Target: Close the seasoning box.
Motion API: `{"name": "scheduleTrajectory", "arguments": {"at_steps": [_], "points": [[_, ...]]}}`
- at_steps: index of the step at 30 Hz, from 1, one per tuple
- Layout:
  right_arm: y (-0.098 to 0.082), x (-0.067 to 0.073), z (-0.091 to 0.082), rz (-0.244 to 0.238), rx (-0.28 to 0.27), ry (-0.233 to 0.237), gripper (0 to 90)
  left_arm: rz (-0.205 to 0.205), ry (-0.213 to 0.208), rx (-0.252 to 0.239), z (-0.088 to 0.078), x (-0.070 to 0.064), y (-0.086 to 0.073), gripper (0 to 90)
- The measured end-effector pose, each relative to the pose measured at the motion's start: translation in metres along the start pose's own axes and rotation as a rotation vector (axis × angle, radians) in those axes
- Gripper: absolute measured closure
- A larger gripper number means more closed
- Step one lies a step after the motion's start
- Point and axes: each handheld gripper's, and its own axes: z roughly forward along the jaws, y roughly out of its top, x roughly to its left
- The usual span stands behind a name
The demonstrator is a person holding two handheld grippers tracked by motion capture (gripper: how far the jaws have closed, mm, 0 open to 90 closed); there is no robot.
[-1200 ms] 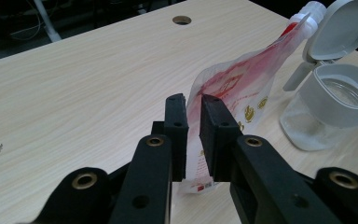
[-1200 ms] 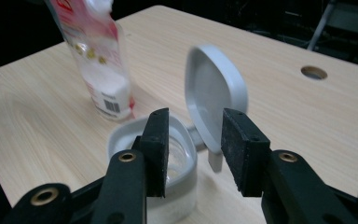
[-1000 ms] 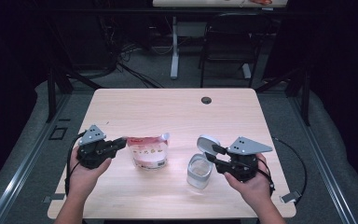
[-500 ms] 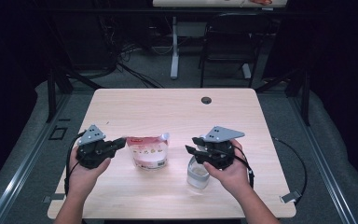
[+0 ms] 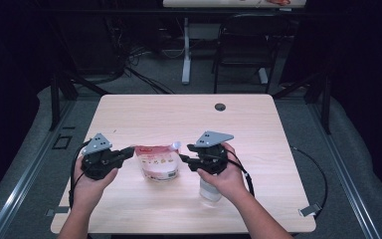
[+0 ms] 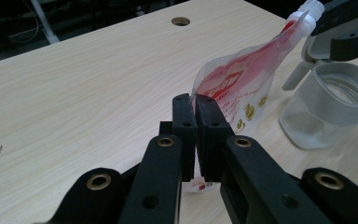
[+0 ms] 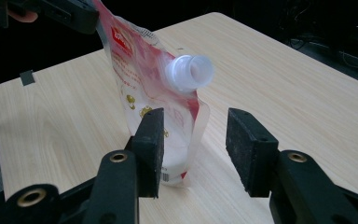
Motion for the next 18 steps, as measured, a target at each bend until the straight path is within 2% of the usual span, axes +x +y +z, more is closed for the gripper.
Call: {"name": "scheduleTrajectory", "arguments": {"at_steps": [10,16,18], "points": [[0.002,-0.001,0.013,0.029,-0.011,0.015,57.5,-0.010,-0.006,-0.007,0.000,0.001,0.000,83.2],[0.004,0.002,0.019,0.025,-0.009,0.024,58.7,-0.026,-0.043,-0.021,0.002,0.004,-0.001,76.3],[0.004,0.003,0.021,0.025,-0.012,0.026,58.8,-0.023,-0.042,-0.016,0.003,0.003,-0.002,75.2]]}}
